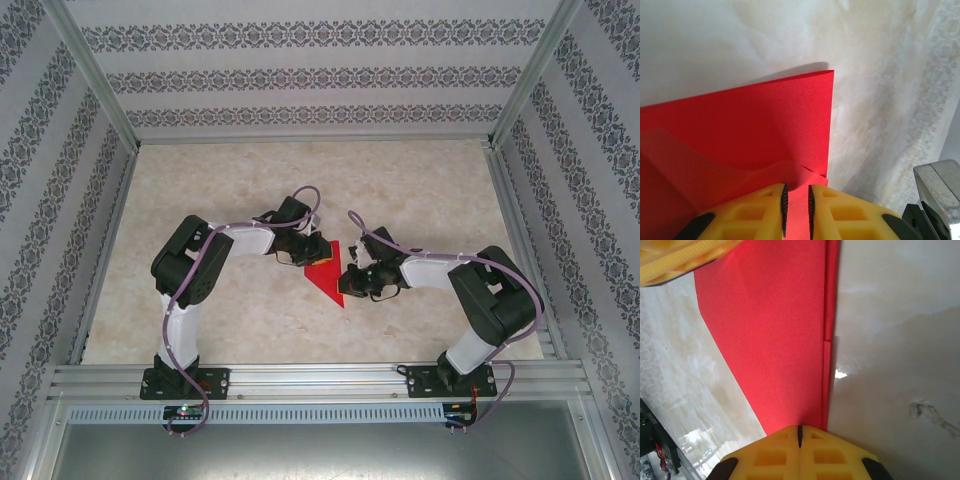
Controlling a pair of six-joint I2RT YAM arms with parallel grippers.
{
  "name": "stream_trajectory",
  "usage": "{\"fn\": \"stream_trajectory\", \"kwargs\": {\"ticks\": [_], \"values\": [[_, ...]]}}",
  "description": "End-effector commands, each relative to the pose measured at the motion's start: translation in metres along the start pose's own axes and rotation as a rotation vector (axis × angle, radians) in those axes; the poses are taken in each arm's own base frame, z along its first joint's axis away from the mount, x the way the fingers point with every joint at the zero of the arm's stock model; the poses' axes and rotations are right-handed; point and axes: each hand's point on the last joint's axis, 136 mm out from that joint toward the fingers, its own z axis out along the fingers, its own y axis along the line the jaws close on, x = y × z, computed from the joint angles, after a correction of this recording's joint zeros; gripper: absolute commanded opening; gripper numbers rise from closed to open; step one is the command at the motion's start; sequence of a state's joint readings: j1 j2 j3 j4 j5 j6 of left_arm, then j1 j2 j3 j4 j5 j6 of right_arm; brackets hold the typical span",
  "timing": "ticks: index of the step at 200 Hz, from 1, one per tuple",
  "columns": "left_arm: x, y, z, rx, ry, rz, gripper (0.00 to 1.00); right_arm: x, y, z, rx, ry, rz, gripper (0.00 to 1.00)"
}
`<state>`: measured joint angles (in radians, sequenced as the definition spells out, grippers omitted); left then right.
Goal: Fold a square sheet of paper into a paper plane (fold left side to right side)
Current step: Fourth fold the wing at the center of the table.
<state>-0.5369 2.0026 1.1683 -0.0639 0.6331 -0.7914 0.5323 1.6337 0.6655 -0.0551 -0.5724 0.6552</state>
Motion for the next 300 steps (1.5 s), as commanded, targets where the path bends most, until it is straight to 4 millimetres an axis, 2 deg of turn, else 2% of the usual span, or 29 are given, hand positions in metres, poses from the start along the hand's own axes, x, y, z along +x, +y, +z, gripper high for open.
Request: {"fn": "stream_trajectory", "kwargs": {"ticks": [1, 31, 69, 89, 118, 204, 254, 300], "values": [[0.001, -0.015, -0.021, 0.013, -0.053, 0.072, 0.22, 0.036, -0.054, 0.006, 0.197, 0.105, 0.094, 0.00], [0.018, -0.025, -0.026, 0.089, -0.047, 0.107, 0.14, 0.036, -0.057, 0.008, 0.216, 0.112, 0.091, 0.00], [0.047, -0.047, -0.013, 0.202, 0.014, 0.185, 0.08, 0.036, -0.058, 0.009, 0.229, 0.125, 0.082, 0.00], [0.053, -0.045, -0.005, 0.198, 0.029, 0.179, 0.07, 0.036, -0.058, 0.009, 0.235, 0.131, 0.079, 0.00], [0.053, -0.029, 0.003, 0.143, 0.030, 0.144, 0.07, 0.038, -0.059, 0.010, 0.245, 0.142, 0.073, 0.00], [0.053, 0.001, 0.019, 0.058, 0.032, 0.097, 0.05, 0.043, -0.058, 0.011, 0.260, 0.163, 0.069, 0.00], [0.039, 0.022, 0.019, -0.008, -0.009, 0.086, 0.04, 0.047, -0.061, 0.008, 0.283, 0.186, 0.061, 0.00], [0.014, 0.036, 0.010, -0.040, -0.039, 0.088, 0.04, 0.051, -0.064, 0.006, 0.304, 0.198, 0.053, 0.00]]}}
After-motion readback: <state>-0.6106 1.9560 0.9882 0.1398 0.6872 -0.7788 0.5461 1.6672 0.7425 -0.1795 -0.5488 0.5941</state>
